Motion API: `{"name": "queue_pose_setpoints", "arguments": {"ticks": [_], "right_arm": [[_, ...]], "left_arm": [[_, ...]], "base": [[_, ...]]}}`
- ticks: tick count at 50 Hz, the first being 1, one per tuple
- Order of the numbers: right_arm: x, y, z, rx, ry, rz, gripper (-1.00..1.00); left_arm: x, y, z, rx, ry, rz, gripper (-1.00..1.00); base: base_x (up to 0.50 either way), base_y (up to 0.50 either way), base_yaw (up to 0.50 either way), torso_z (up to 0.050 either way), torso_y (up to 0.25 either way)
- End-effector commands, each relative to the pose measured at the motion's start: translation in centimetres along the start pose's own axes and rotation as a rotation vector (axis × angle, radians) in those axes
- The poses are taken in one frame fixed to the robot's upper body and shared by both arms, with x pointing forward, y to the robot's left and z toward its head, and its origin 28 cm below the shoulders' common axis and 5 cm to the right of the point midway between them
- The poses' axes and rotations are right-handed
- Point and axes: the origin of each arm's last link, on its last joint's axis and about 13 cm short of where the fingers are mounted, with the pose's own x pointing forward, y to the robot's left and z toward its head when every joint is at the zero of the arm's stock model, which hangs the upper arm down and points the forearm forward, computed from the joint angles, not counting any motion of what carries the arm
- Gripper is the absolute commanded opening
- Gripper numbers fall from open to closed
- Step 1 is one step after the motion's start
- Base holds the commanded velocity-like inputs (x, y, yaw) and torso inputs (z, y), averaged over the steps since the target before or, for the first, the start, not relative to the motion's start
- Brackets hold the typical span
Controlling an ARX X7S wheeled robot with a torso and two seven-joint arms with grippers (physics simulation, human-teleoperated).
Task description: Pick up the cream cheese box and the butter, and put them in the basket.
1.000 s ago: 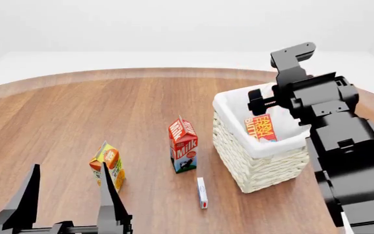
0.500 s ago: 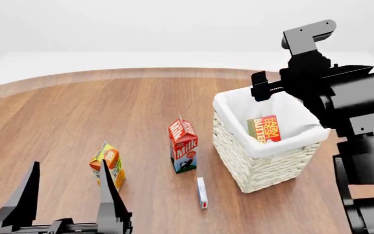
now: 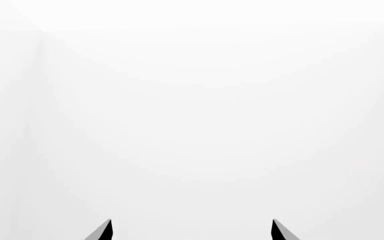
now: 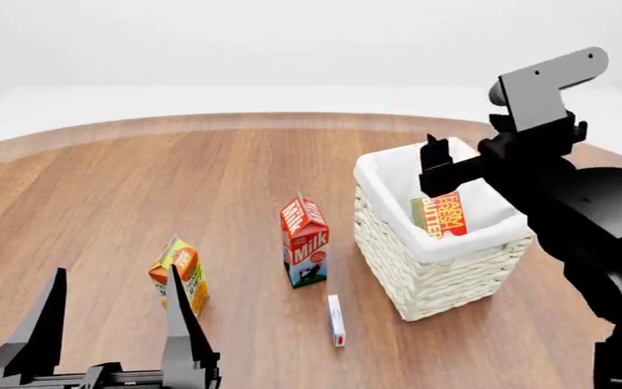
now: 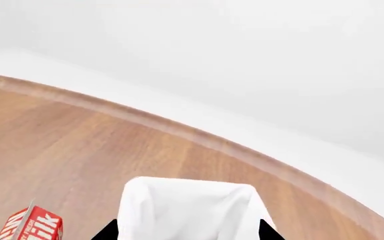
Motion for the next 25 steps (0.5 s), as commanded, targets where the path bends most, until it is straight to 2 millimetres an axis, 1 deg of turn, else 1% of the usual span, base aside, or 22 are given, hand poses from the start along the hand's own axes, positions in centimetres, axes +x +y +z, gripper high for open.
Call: {"name": "queue_pose_setpoints", "arguments": {"ticks": [1,2,9,14,18,22,25], "right_arm": [[-4.2,3.7,-4.2,-0.053,-0.185,0.072,1.0],[-4.5,4.3,-5.9,-0.034,-0.166,0.09,1.0],[-5.1,4.5,-5.9,-0.035,-0.185,0.096,1.0],[-5.5,4.9,-6.3,-0.026,-0.203,0.105,1.0],[-5.9,5.5,-7.1,-0.027,-0.212,0.113,1.0],[-5.9,6.1,-7.9,0.01,-0.228,0.122,1.0],[-6.3,6.6,-8.5,0.053,-0.259,0.128,1.0]], "left_arm": [[0.0,0.0,0.1,0.001,0.002,-0.001,1.0],[0.1,0.0,0.1,0.0,0.003,-0.001,1.0],[0.0,0.0,0.1,-0.001,0.001,0.0,1.0],[0.1,-0.1,-0.1,0.0,0.001,0.0,1.0],[0.0,-0.1,-0.1,-0.001,0.002,0.001,1.0],[-0.1,0.0,0.0,0.0,0.003,0.001,1.0],[-0.1,0.0,0.0,0.001,0.003,0.001,1.0]], "base": [[0.0,0.0,0.0,0.0,0.0],[0.0,0.0,0.0,0.0,0.0],[0.0,0.0,0.0,0.0,0.0],[0.0,0.0,0.0,0.0,0.0],[0.0,0.0,0.0,0.0,0.0],[0.0,0.0,0.0,0.0,0.0],[0.0,0.0,0.0,0.0,0.0]]}}
